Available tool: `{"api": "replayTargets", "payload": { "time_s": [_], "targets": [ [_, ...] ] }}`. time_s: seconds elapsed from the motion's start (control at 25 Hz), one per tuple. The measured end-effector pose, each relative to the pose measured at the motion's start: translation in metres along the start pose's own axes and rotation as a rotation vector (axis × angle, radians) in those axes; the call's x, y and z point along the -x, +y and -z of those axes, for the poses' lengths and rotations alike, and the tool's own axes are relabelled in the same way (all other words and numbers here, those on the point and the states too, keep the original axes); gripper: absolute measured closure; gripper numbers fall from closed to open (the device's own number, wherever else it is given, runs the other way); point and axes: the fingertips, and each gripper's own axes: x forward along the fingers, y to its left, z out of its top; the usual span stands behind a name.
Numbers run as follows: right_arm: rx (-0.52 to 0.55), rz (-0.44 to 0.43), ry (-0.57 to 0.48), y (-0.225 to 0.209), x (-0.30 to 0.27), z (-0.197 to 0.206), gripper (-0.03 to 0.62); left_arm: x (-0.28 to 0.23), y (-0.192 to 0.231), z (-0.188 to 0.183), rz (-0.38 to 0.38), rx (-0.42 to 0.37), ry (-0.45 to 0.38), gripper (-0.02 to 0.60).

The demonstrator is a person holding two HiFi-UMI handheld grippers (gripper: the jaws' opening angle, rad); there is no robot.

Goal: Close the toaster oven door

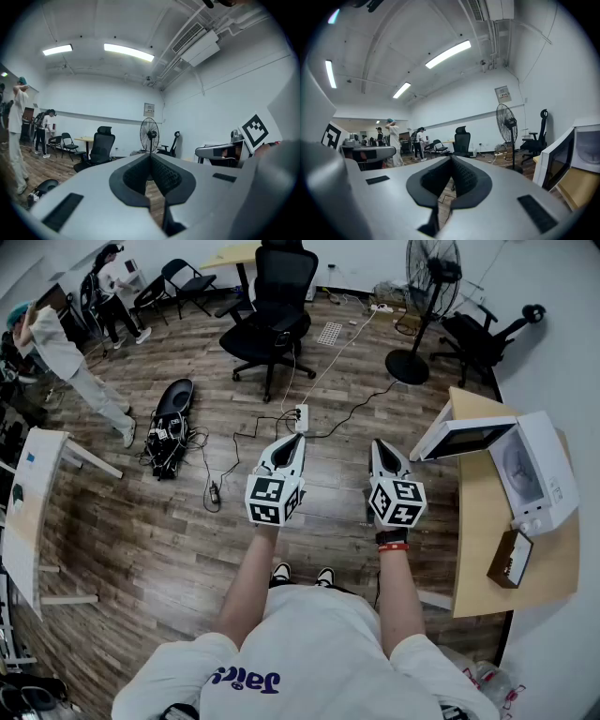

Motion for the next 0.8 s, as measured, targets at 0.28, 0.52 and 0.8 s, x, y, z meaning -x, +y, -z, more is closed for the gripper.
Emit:
{"api": "replayTargets", "payload": {
  "time_s": [0.28, 0.52, 0.8],
  "targets": [
    [-0.014, 0.014, -0.001, -0.017, 0.026, 0.006, 0.580, 0.002, -0.033, 0.009, 0.019, -0.013, 0.020, 0.563],
    [-0.029, 0.072, -0.027, -0.052, 0.041, 0.004, 0.579, -0.030, -0.068, 0.012, 0.101, -0.025, 0.032, 0.563],
    [-0.060, 0.211, -0.050, -0.111, 0.052, 0.006, 0.579, -0.092, -0.116, 0.016, 0.267, -0.031, 0.033, 0.563]
  ]
}}
